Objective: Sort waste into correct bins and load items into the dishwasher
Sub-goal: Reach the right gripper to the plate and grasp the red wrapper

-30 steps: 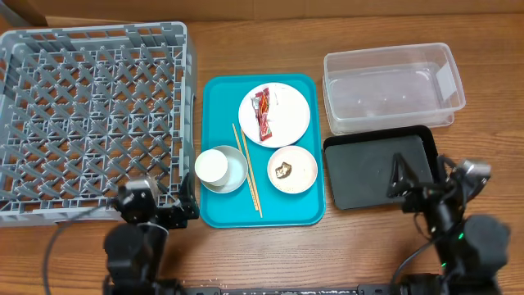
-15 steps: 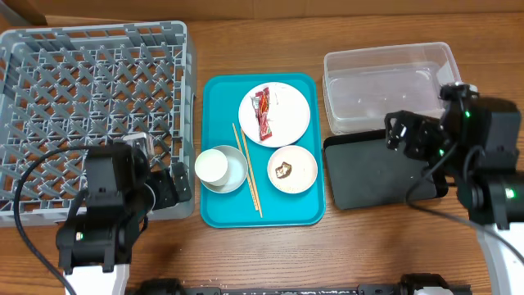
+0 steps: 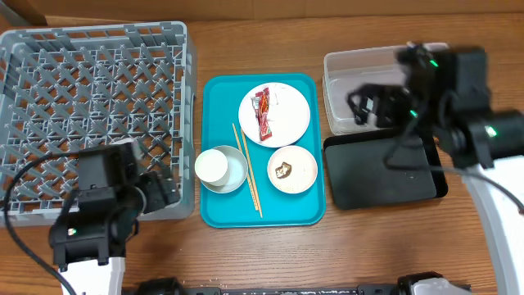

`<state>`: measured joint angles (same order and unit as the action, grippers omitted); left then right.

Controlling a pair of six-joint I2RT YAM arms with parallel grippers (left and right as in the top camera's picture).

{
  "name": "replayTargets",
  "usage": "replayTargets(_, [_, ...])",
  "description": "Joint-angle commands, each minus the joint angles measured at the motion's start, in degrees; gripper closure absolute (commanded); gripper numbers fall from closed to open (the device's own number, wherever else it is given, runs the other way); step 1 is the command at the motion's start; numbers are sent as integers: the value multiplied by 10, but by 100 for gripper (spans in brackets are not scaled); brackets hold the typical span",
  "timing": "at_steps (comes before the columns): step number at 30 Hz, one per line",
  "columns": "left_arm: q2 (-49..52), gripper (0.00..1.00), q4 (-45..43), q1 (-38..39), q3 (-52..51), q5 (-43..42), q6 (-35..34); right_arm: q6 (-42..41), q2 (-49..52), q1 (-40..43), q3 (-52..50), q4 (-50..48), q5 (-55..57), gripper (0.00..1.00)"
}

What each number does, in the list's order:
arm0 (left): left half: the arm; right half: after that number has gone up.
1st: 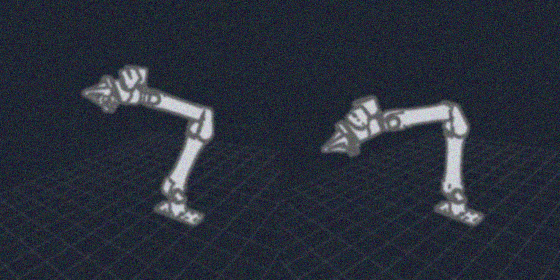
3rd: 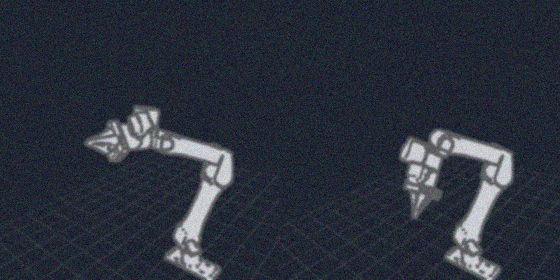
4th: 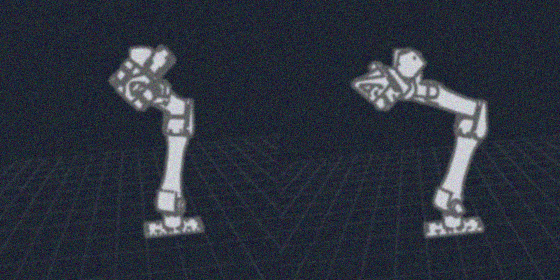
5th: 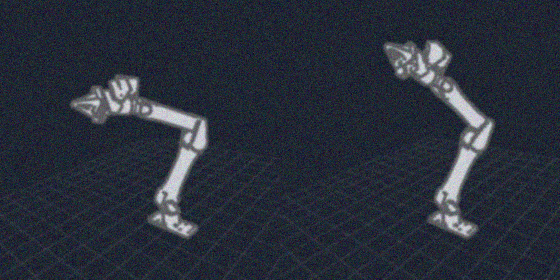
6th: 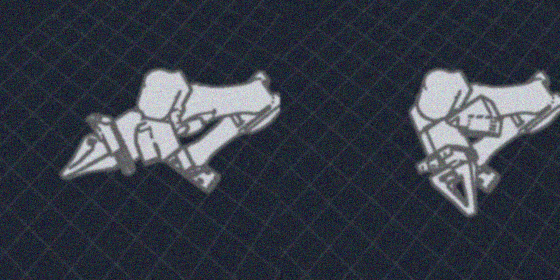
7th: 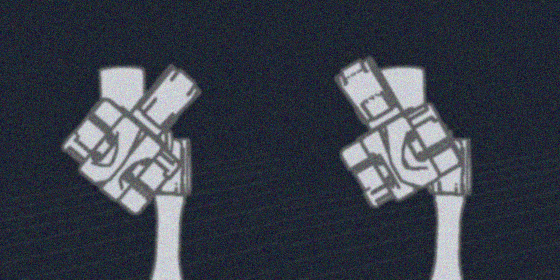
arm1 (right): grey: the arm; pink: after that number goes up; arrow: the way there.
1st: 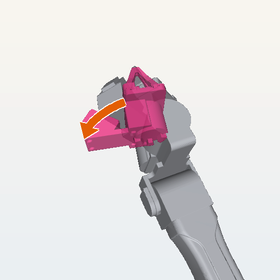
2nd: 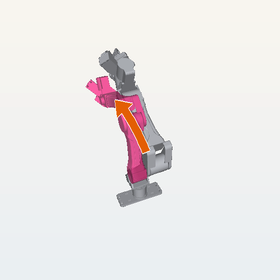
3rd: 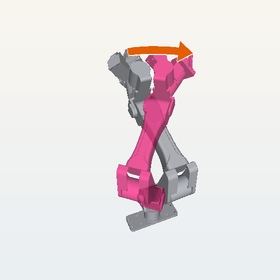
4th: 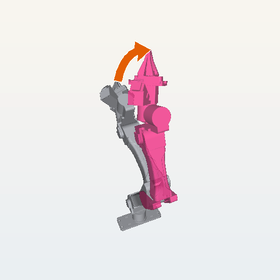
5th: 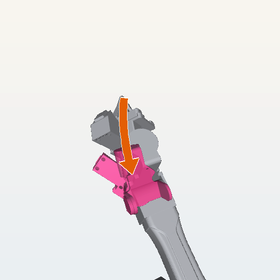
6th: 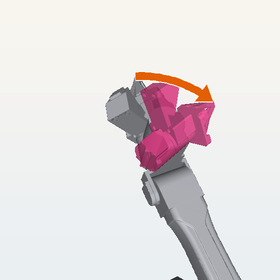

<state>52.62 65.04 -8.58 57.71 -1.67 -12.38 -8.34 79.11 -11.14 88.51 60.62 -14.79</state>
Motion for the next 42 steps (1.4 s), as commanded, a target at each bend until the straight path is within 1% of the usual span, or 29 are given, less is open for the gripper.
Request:
replayTargets(1, [-6, 0, 1, -54, 15, -1, -16, 19, 70, -58, 67, -15, 38, 0])
replayTargets(4, [-6, 0, 2, -72, 15, -1, -16, 37, 124, -101, 80, -72, 45, 0])
replayTargets(9, [-5, 0, 3, -72, 15, -3, -16, 37, 216, -153, 80, -159, 80, 0])
replayTargets(13, [-5, 0, 3, -72, 15, -9, -16, 37, 294, -182, 80, -204, 103, 0])
replayTargets(18, [-5, 0, 4, -72, 14, -9, -16, 36, 372, -206, 80, -237, 153, 0])
replayTargets(22, [-5, 0, 4, -72, 14, -9, -16, 36, 424, -220, 79, -256, 156, 0])
replayTargets(27, [-5, 0, 8, -72, 14, -9, -16, -6, 475, -223, 79, -259, 169, 0])
replayTargets(29, [-5, 0, 7, -72, 14, -9, -16, -15, 485, -223, 79, -259, 169, 4])
replayTargets(30, [-5, 0, 7, -72, 14, -9, -16, -23, 489, -223, 79, -259, 169, 7])
replayTargets(32, [-5, 0, 7, -72, 14, -9, -16, -24, 490, -223, 79, -259, 168, 21])
replayTargets(34, [-5, 0, 7, -72, 14, -9, -16, -24, 487, -223, 79, -257, 169, 39])
replayTargets(35, [-5, 0, 7, -72, 14, -9, -16, -24, 484, -223, 79, -254, 169, 42])
replayTargets(36, [-5, 0, 8, -72, 14, -9, -16, -24, 481, -223, 79, -250, 169, 48])
replayTargets(40, [-5, 0, 8, -72, 14, -9, -16, -24, 446, -217, 80, -237, 169, 74])
replayTargets(42, [-5, 0, 8, -72, 14, -9, -16, -24, 419, -212, 80, -233, 169, 81])
